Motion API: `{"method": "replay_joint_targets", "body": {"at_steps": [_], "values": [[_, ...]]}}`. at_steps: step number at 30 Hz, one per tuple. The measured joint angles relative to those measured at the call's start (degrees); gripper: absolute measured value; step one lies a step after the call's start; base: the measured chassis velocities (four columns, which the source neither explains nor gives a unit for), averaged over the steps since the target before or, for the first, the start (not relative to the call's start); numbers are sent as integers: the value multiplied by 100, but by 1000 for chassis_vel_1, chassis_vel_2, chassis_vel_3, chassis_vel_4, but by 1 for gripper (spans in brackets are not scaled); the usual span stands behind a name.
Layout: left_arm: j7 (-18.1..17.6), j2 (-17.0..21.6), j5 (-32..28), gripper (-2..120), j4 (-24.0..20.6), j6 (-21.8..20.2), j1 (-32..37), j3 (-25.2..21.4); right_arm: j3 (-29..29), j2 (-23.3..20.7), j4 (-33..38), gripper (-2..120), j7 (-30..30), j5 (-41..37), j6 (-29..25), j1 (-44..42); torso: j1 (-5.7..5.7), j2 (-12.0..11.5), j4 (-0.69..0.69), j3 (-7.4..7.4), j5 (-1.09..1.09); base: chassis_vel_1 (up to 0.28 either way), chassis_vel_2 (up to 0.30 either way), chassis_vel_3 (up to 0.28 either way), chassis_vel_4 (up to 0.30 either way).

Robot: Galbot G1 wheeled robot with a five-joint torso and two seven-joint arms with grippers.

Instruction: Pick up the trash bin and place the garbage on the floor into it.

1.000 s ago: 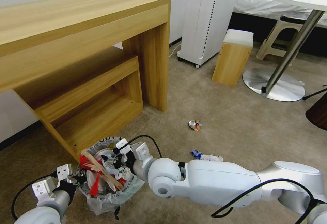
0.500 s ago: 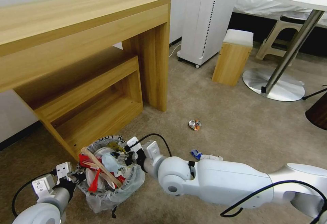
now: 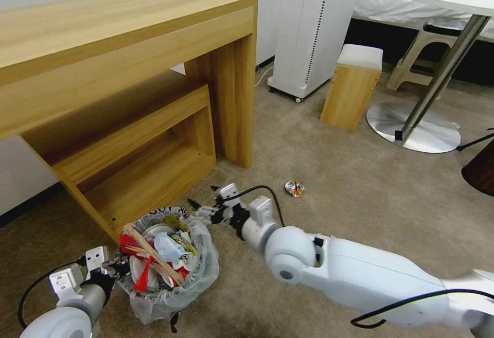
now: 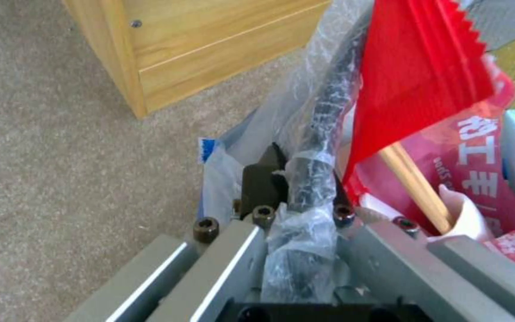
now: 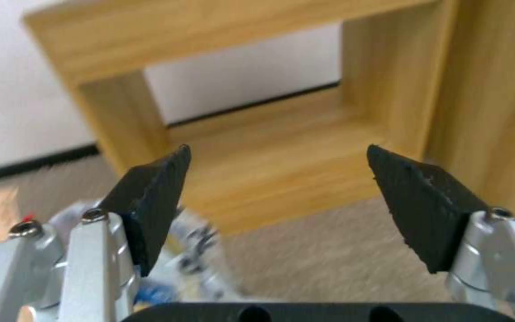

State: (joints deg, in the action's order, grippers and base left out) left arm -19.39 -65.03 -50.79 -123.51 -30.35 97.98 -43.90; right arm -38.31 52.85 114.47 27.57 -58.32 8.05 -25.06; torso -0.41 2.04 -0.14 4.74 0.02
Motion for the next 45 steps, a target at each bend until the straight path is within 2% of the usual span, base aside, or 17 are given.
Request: {"method": "replay_joint_targets", "body": {"at_steps": [2,3,8,9,11,19,37,45], "values": [[3,7,-5,1,-40,-9,29,-10,468,-129,63,83,12,-42,-37,-143,0,0,0,0,1,0,0,0,0],[3,7,-5,1,-40,-9,29,-10,468,-129,63,83,12,-42,-37,-143,0,0,0,0,1,0,0,0,0],[34,-2,1,0,-153,-28,99,-10,1413,-356,134,97,207,-232,49,-423,0,0,0,0,0,0,0,0,0],[34,-2,1,0,-153,-28,99,-10,1413,-356,134,97,207,-232,49,-423,0,0,0,0,0,0,0,0,0],[49,-7,10,0,-183,-31,109,-7,1855,-484,51,100,310,-206,85,-630,0,0,1,0,-1,0,0,0,0],[66,-20,87,1,-251,-41,149,-7,2784,-902,-117,100,612,108,161,-1290,0,0,-2,0,-1,0,0,0,0],[71,-130,254,0,-490,-9,471,-126,3528,-993,-371,100,782,508,117,-2035,0,0,1,0,1,-8,-8,-8,-11],[84,-139,261,0,-479,38,496,-132,3773,-912,-573,100,627,768,-270,-2375,0,0,-1,0,1,-81,-83,-72,-71]]}}
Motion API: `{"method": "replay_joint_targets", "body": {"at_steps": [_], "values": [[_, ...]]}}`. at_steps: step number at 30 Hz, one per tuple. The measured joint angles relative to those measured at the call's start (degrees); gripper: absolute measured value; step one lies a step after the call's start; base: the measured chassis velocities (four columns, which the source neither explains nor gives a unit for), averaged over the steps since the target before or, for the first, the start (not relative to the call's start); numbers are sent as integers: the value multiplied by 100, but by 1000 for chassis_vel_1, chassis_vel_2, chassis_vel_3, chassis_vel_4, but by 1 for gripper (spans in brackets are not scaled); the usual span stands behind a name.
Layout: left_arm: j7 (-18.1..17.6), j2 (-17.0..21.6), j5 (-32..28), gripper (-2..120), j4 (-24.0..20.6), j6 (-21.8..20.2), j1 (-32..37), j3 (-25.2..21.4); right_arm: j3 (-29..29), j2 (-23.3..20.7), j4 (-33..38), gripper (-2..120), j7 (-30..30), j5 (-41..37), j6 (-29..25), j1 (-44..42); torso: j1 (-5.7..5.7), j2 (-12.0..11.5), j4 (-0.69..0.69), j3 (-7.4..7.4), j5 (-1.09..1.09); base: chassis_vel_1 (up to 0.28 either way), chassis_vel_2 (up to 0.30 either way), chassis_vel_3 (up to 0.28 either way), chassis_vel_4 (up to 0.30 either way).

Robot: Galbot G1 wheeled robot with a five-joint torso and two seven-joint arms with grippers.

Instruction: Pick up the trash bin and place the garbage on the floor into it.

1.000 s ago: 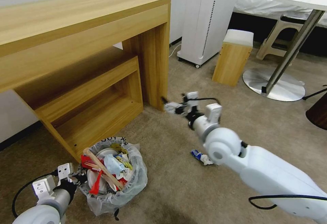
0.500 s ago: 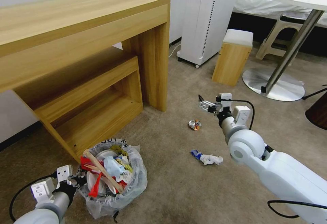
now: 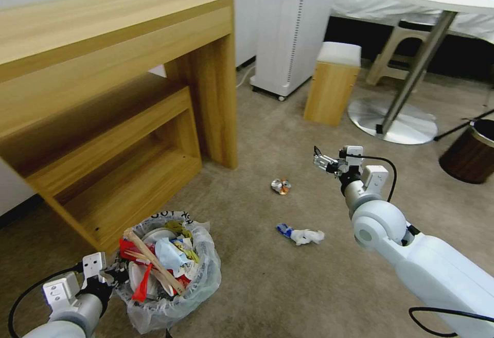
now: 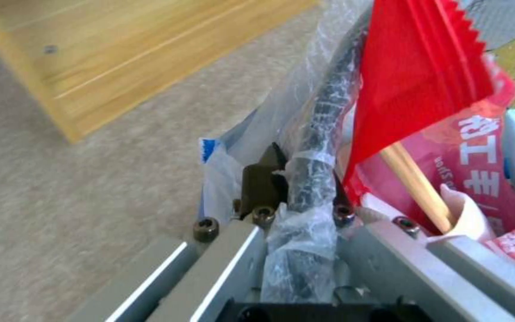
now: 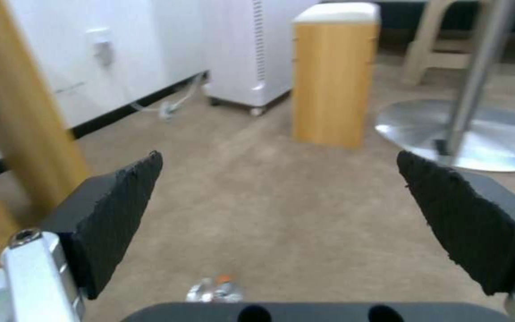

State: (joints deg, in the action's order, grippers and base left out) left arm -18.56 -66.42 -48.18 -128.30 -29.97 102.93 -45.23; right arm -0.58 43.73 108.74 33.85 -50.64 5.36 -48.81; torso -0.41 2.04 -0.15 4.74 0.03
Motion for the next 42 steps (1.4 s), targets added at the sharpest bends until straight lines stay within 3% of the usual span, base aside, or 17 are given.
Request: {"method": "replay_joint_targets", "body": {"at_steps": [15,20,42], "values": [[-11,17,-46,1,106,20,-107,9,-98,123,-159,100,-122,330,-240,-97,0,0,-2,0,1,-108,-101,-99,-106],[-45,42,-114,1,166,21,-154,-25,-134,153,-178,100,-166,364,-250,-96,0,0,4,0,1,0,0,0,0],[-131,12,-200,1,295,-53,-166,-96,-362,229,-283,100,-235,472,-304,7,0,0,0,0,0,0,0,0,0]]}}
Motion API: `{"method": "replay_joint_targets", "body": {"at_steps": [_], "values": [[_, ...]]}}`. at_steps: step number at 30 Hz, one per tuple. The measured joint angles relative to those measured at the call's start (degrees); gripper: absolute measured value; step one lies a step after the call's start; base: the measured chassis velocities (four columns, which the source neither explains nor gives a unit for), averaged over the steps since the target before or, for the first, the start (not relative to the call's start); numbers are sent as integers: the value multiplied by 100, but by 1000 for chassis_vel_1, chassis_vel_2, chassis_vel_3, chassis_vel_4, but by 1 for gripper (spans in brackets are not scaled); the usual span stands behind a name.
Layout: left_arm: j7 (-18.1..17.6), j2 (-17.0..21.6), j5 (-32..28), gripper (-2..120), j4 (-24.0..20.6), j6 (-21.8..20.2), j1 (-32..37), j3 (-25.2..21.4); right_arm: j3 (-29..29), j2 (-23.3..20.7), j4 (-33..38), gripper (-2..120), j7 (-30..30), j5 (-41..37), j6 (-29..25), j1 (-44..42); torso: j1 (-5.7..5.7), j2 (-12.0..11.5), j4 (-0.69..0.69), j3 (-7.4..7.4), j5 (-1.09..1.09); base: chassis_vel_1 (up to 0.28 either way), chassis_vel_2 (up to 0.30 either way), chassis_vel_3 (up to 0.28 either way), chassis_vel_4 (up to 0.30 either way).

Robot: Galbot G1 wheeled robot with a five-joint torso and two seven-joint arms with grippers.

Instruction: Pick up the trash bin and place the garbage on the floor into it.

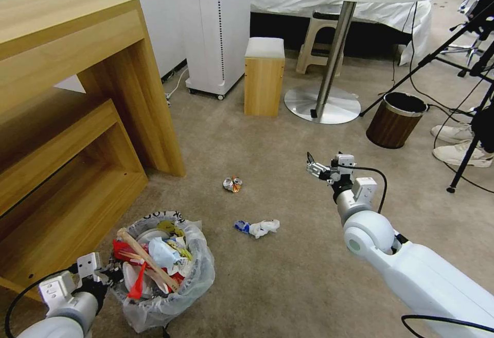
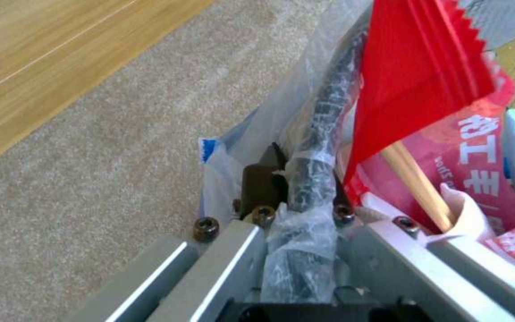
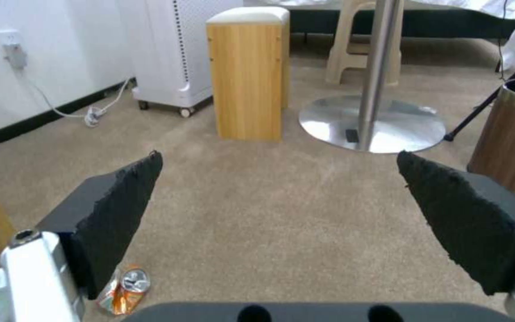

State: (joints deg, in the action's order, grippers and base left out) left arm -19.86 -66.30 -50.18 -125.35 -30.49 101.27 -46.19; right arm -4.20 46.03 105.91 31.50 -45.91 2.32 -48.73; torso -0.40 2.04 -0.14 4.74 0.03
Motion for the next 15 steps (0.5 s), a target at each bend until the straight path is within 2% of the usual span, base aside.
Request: {"method": "replay_joint_targets", "body": {"at_steps": [7,15], "values": [[7,-13,8,0,6,15,-18,4,-39,4,0,100,-27,0,-2,7,0,0,1,0,0,-31,43,36,-32],[11,-22,25,0,18,40,-40,24,-98,19,-26,100,-44,1,-57,52,0,0,0,1,0,-140,138,141,-147]]}}
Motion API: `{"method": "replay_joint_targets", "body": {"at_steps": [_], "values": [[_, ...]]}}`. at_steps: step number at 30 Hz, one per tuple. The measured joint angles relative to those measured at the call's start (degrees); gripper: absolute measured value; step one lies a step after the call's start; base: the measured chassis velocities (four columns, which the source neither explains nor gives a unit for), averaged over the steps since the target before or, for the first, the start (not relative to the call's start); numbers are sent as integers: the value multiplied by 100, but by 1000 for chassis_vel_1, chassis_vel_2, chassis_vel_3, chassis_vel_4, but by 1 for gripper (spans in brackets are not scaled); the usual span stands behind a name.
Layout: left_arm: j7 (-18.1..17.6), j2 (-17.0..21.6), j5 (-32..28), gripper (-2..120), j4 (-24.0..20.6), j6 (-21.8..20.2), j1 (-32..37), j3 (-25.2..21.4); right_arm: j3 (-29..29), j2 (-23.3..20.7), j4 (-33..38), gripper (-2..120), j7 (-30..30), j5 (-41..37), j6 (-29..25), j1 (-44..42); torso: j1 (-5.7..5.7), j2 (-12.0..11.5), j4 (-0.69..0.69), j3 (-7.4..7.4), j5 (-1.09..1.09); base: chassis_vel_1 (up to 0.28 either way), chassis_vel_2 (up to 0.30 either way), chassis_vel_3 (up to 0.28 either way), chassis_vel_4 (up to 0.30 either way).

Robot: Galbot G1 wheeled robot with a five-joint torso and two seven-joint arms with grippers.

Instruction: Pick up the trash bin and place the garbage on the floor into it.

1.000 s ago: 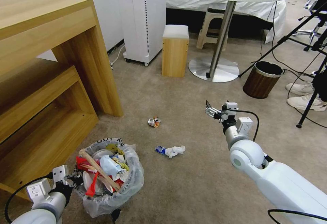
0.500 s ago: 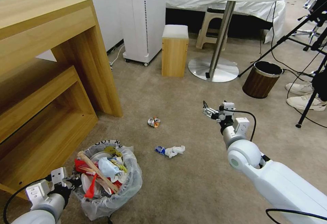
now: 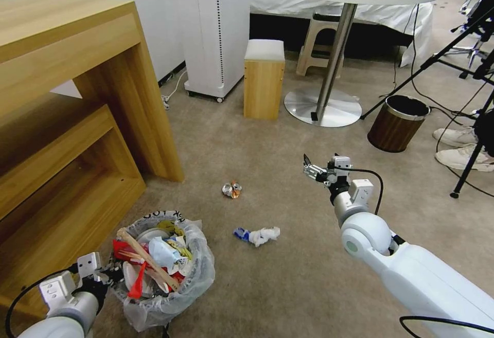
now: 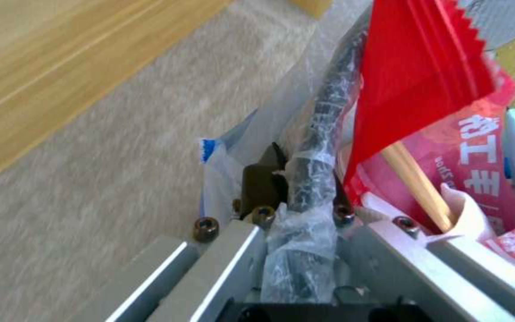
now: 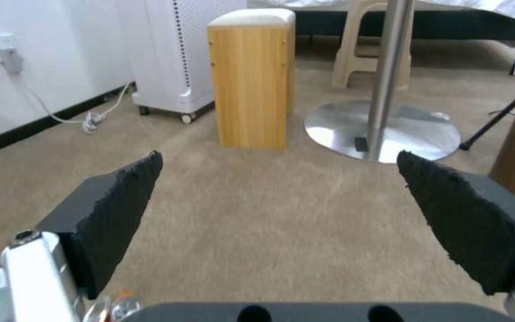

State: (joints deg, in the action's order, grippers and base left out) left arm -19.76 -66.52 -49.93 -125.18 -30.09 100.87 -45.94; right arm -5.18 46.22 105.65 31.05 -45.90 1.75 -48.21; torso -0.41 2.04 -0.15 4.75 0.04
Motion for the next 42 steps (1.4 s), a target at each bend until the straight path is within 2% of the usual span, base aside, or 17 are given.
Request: {"method": "replay_joint_targets", "body": {"at_steps": [5,9,11,13,14,17,19,20,22,30,35,39,40,41,42], "values": [[2,-13,11,0,18,11,-7,12,-80,36,-70,100,-85,105,-200,57,-3,0,1,2,-1,-153,151,156,-140],[5,-17,25,0,28,12,-6,28,-171,54,-53,100,-52,-155,-65,155,-2,-1,0,1,1,-57,33,49,-41],[7,-21,25,0,31,12,-11,39,-260,59,-12,100,17,-438,133,228,-2,0,0,0,0,0,0,0,0],[7,-27,33,0,40,13,-26,54,-542,80,59,100,314,-1187,648,471,0,0,1,-1,0,0,0,0,0],[7,-27,33,0,40,13,-26,54,-542,80,59,100,314,-1187,648,471,0,0,1,-1,0,0,0,0,0],[7,-30,43,0,57,15,-44,61,-942,83,24,100,572,-1968,1315,704,0,0,2,-1,0,0,0,0,0],[7,-31,44,1,61,16,-54,63,-1048,86,7,100,646,-2140,1520,745,0,-1,2,-1,1,0,0,0,0],[7,-33,42,0,68,20,-77,70,-1275,97,-40,100,740,-2355,1811,812,0,-1,1,-1,1,0,0,0,0],[8,-43,39,0,88,23,-106,78,-1528,149,-126,100,828,-2468,2000,861,0,0,0,-1,0,0,0,0,0],[9,-59,40,1,123,37,-128,90,-1752,245,-187,100,1041,-2664,2091,866,0,-1,0,-1,-1,0,0,0,0],[22,-76,62,1,199,88,-166,105,-2070,333,-330,100,1390,-2770,2391,777,0,0,1,-1,-1,0,0,0,0],[22,-49,38,0,247,90,-293,144,-2617,124,-476,99,1047,-2397,2572,886,0,0,0,-1,-1,0,0,0,0],[18,-41,28,0,267,92,-339,161,-2895,11,-529,98,837,-2132,2611,970,0,0,0,-1,-1,0,0,0,0],[15,-33,21,0,313,92,-410,211,-3314,-142,-681,98,542,-1521,2429,1079,0,0,1,-1,0,0,0,0,0],[15,-33,21,0,313,92,-410,211,-3314,-142,-681,98,542,-1521,2429,1079,0,0,1,-1,0,0,0,0,0]]}}
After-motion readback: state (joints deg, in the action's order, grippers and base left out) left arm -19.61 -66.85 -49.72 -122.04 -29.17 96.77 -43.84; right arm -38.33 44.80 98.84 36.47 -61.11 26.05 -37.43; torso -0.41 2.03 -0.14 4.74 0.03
